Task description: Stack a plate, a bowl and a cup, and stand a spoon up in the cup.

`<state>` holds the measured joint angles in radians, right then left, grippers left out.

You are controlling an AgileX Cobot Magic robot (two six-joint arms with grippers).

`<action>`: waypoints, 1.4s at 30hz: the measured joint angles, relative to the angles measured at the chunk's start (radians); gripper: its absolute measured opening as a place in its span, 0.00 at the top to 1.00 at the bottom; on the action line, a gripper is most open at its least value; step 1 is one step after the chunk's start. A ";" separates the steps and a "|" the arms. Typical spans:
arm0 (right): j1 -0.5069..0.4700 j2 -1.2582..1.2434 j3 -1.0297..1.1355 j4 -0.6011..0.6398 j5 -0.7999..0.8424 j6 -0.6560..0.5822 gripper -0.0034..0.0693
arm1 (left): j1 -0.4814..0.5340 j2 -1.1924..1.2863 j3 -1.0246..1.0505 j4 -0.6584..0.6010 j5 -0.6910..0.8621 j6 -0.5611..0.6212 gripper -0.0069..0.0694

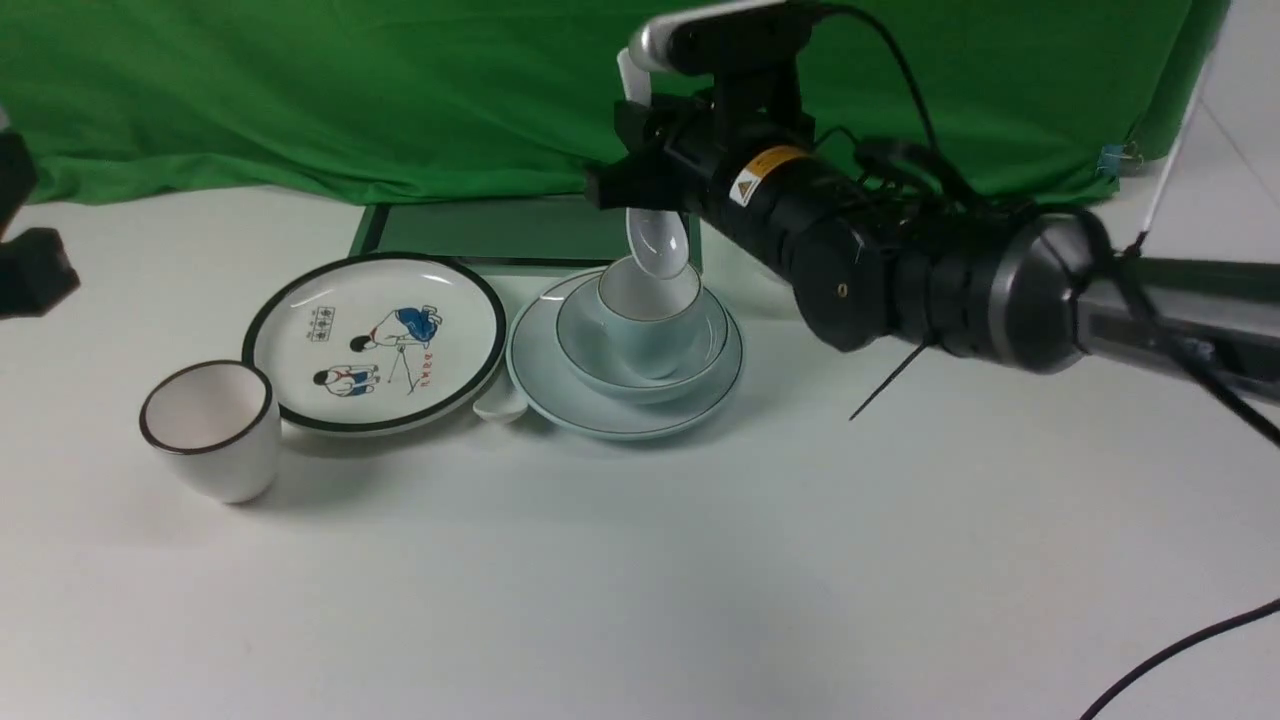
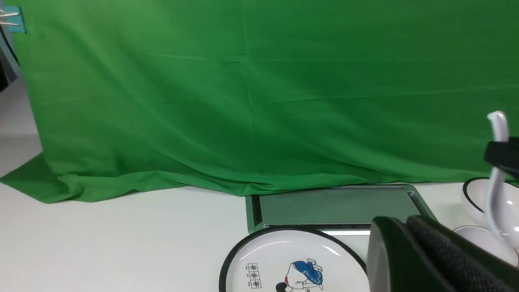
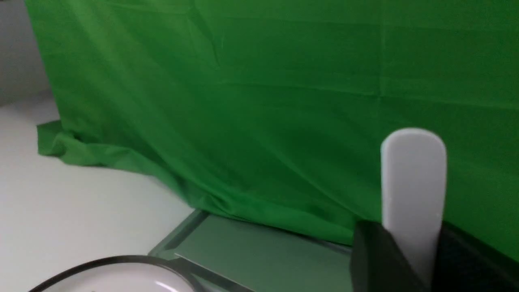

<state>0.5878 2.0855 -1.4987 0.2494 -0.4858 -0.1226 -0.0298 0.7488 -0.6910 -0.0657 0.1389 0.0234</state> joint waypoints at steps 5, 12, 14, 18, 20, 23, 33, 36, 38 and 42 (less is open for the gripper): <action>0.000 0.052 0.000 0.001 -0.042 0.013 0.73 | 0.000 0.002 0.000 0.009 0.000 0.000 0.92; 0.000 0.045 0.001 0.002 -0.010 0.000 0.56 | 0.000 0.002 0.000 0.020 0.000 0.002 0.92; 0.000 0.027 0.001 0.002 0.028 -0.019 0.51 | 0.000 0.002 0.000 0.029 0.001 0.003 0.92; 0.000 -0.118 0.001 0.004 0.264 -0.169 0.55 | 0.000 0.002 0.000 0.089 0.005 0.004 0.92; -0.001 -0.220 0.001 0.004 0.406 -0.241 0.66 | 0.000 0.002 0.000 0.110 0.005 0.004 0.92; -0.001 -0.389 0.012 0.004 0.572 -0.313 0.86 | 0.000 0.002 0.000 0.125 0.005 0.004 0.92; -0.001 -1.002 0.415 0.004 0.650 -0.343 0.94 | 0.000 0.002 0.000 0.132 0.001 0.004 0.92; -0.001 -1.116 0.616 0.003 0.618 -0.325 0.94 | 0.000 0.002 0.000 0.132 0.001 0.004 0.92; -0.001 -1.168 0.712 0.003 0.612 -0.284 0.94 | 0.000 0.002 0.000 0.132 0.001 0.004 0.92; -0.001 -1.231 0.903 0.003 0.600 -0.178 0.93 | 0.000 0.002 0.000 0.132 0.001 0.004 0.92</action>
<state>0.5868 0.8546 -0.5955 0.2521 0.1139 -0.3008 -0.0298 0.7504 -0.6910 0.0660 0.1395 0.0271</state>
